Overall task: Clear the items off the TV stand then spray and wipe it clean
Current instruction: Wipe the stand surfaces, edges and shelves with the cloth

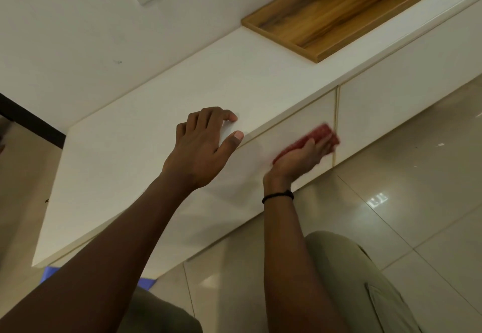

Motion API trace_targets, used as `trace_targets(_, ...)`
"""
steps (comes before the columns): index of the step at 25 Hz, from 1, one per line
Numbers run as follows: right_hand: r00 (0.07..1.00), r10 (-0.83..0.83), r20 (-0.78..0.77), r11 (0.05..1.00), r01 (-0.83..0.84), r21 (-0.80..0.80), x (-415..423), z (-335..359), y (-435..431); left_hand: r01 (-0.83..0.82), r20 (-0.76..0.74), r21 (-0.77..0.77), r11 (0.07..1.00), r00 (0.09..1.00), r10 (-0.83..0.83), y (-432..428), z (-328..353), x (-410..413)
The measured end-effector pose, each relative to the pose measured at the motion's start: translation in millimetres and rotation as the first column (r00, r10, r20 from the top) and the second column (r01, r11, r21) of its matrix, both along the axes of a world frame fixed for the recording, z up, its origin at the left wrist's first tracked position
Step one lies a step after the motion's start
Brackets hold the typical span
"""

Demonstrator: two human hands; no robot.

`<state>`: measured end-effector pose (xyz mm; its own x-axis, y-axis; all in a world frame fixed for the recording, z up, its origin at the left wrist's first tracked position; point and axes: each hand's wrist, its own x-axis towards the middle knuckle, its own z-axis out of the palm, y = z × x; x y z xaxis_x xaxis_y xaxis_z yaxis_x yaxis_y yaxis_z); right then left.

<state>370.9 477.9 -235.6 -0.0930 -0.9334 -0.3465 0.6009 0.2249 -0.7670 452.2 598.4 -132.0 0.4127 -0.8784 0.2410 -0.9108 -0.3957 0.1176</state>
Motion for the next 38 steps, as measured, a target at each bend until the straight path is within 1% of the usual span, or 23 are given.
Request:
trace_targets(2,0.990,-0.107,-0.095,0.982,0.090,-0.165,5.4,26.1,0.2,-0.002,-0.004,0.004,1.000,1.000,0.002,0.5,0.5,-0.3)
trace_targets(3,0.984,-0.142,-0.112,0.953,0.105,-0.284,9.1,42.1,2.5,-0.002,-0.005,0.008,1.000,1.000,0.002,0.7,1.2,0.0)
trace_targets(4,0.974,-0.169,-0.151,0.924,0.103,-0.368,11.4,54.8,8.4,-0.002,-0.005,0.015,1.000,1.000,0.002,0.5,1.4,0.1)
trace_targets(6,0.936,-0.218,-0.276,0.884,0.069,-0.463,15.4,55.6,14.6,-0.008,0.001,0.024,1.000,1.000,0.008,0.3,1.2,-0.4)
trace_targets(7,0.909,-0.234,-0.344,0.879,0.047,-0.475,15.7,50.4,14.0,-0.009,0.005,0.024,1.000,1.000,0.009,-0.1,1.1,-0.8)
trace_targets(8,0.889,-0.226,-0.398,0.893,0.026,-0.449,17.3,50.2,9.9,-0.010,0.006,0.022,1.000,1.000,0.010,-0.8,1.5,-0.6)
trace_targets(11,0.880,-0.172,-0.443,0.931,-0.002,-0.365,18.7,55.3,0.0,-0.015,0.003,0.026,1.000,1.000,0.015,-0.6,2.9,-0.6)
trace_targets(13,0.862,-0.157,-0.482,0.934,-0.029,-0.355,11.2,55.5,-8.1,-0.004,0.002,0.024,1.000,1.000,0.004,1.1,2.0,-2.0)
trace_targets(16,0.864,-0.110,-0.491,0.915,-0.105,-0.389,0.4,52.6,-31.1,0.005,-0.011,0.016,1.000,1.000,-0.004,1.3,2.1,-1.2)
trace_targets(18,0.857,-0.116,-0.501,0.931,-0.082,-0.356,1.5,52.5,-33.0,0.011,-0.004,0.014,1.000,1.000,-0.011,0.4,2.6,-0.9)
trace_targets(20,0.846,-0.165,-0.507,0.921,-0.051,-0.386,10.2,51.1,-5.2,0.006,-0.011,0.019,1.000,1.000,-0.006,2.0,2.6,-0.5)
trace_targets(21,0.838,-0.186,-0.514,0.901,-0.063,-0.428,14.5,47.8,16.9,0.009,-0.016,0.020,1.000,1.000,-0.009,2.1,2.2,-0.5)
trace_targets(23,0.826,-0.194,-0.529,0.843,-0.136,-0.521,21.9,36.0,57.9,0.018,-0.023,0.028,0.999,1.000,-0.018,1.3,3.7,-1.0)
trace_targets(25,0.832,-0.176,-0.525,0.798,-0.192,-0.571,21.6,30.4,64.6,0.027,-0.015,0.025,0.999,1.000,-0.026,0.0,5.5,0.5)
trace_targets(27,0.870,-0.125,-0.477,0.840,-0.163,-0.517,9.4,36.4,27.6,0.037,-0.003,0.021,0.999,0.999,-0.037,0.6,4.3,-1.5)
trace_targets(28,0.868,-0.105,-0.486,0.859,-0.167,-0.484,-0.3,41.4,0.7,0.024,-0.012,0.019,1.000,1.000,-0.023,2.1,3.5,-2.2)
trace_targets(30,0.844,-0.071,-0.532,0.863,-0.215,-0.457,-23.4,43.2,-54.6,-0.031,-0.004,0.015,0.999,1.000,0.031,-0.9,6.2,-2.9)
trace_targets(31,0.859,-0.015,-0.512,0.877,-0.235,-0.420,-37.2,46.1,-77.2,-0.031,0.011,0.010,0.999,0.999,0.031,-12.6,12.0,-4.9)
trace_targets(32,0.890,0.075,-0.449,0.903,-0.251,-0.348,-49.9,49.7,-92.9,0.003,0.018,-0.001,1.000,1.000,-0.003,-31.0,19.4,-7.9)
trace_targets(34,0.919,0.226,-0.324,0.922,-0.309,-0.233,-63.3,50.1,-103.9,0.152,-0.038,-0.018,0.988,0.988,-0.153,-81.2,33.2,-17.1)
trace_targets(36,0.919,0.272,-0.286,0.917,-0.337,-0.214,-59.7,48.7,-85.6,0.285,-0.164,-0.006,0.959,0.945,-0.282,-124.3,37.9,-34.6)
trace_targets(37,0.927,0.271,-0.259,0.916,-0.331,-0.226,-53.0,47.2,-70.7,0.297,-0.203,0.007,0.955,0.935,-0.289,-135.6,33.7,-41.6)
trace_targets(38,0.936,0.248,-0.249,0.912,-0.313,-0.267,-46.6,43.6,-57.7,0.290,-0.176,0.025,0.957,0.943,-0.281,-142.4,25.3,-46.1)
